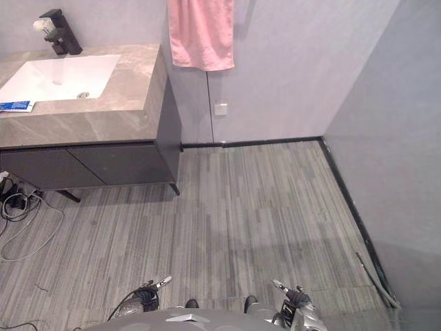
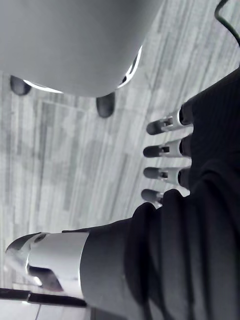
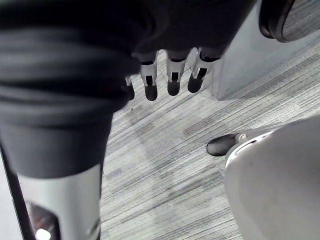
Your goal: Organize washtable
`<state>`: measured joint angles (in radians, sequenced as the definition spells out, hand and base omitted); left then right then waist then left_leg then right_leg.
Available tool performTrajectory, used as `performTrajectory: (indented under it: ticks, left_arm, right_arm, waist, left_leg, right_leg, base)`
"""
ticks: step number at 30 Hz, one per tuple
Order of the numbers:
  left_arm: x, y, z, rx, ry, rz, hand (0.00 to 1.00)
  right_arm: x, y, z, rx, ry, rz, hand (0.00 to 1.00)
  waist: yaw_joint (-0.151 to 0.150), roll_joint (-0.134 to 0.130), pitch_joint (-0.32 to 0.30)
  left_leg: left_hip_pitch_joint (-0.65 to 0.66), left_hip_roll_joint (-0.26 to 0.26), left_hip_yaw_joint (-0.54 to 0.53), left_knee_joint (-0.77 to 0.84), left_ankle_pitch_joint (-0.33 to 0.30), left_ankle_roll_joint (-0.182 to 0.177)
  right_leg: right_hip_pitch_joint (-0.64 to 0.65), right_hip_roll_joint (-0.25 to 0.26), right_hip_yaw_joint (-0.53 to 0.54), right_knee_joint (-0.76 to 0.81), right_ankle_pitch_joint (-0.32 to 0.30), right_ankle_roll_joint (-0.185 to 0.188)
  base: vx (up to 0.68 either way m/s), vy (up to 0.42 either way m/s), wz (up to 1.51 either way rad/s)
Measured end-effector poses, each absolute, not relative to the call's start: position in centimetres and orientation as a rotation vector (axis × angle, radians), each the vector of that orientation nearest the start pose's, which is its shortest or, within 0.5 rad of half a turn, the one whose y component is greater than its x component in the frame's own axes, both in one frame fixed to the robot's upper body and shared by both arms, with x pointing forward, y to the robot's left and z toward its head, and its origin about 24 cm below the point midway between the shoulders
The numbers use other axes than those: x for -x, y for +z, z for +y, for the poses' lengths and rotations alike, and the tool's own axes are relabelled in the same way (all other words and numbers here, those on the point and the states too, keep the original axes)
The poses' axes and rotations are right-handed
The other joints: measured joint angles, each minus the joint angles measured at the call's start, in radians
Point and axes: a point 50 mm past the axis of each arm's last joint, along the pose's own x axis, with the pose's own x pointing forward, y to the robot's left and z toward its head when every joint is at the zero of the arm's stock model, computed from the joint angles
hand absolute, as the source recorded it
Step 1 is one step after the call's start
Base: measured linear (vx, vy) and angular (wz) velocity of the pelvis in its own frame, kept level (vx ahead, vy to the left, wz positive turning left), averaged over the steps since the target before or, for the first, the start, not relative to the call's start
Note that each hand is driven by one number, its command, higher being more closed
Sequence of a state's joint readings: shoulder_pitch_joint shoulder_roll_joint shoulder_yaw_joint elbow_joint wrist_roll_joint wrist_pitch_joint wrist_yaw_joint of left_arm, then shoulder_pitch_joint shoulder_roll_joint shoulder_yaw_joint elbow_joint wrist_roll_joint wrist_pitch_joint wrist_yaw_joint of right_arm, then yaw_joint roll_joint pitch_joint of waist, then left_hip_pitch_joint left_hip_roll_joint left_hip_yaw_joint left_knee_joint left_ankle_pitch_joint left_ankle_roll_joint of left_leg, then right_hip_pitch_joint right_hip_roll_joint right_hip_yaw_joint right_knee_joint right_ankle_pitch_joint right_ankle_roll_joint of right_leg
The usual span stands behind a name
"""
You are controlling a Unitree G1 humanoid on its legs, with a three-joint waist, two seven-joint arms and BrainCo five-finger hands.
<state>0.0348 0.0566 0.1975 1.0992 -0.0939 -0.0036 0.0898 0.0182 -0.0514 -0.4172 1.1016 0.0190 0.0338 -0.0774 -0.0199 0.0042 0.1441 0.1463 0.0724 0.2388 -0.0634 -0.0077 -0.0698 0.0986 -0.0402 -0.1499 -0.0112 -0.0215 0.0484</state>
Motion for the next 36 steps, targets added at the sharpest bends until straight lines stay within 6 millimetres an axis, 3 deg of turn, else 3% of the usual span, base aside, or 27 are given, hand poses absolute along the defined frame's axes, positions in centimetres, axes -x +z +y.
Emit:
performTrajectory:
  ticks: [36]
  left_arm:
    - [-9.46, -16.40, 19.75, 0.131, 0.371, 1.127, 0.00]
  right_arm:
    - [-9.34, -16.17, -21.78, -0.165, -0.488, 1.134, 0.00]
  waist:
    - [0.001, 0.010, -0.010]
  left_leg:
    - [0.015, 0.000, 0.019, -0.010, -0.002, 0.002]
  right_leg:
    - [0.026, 0.003, 0.014, -0.049, 0.028, 0.000]
  base:
    - [0.00, 0.001, -0.01]
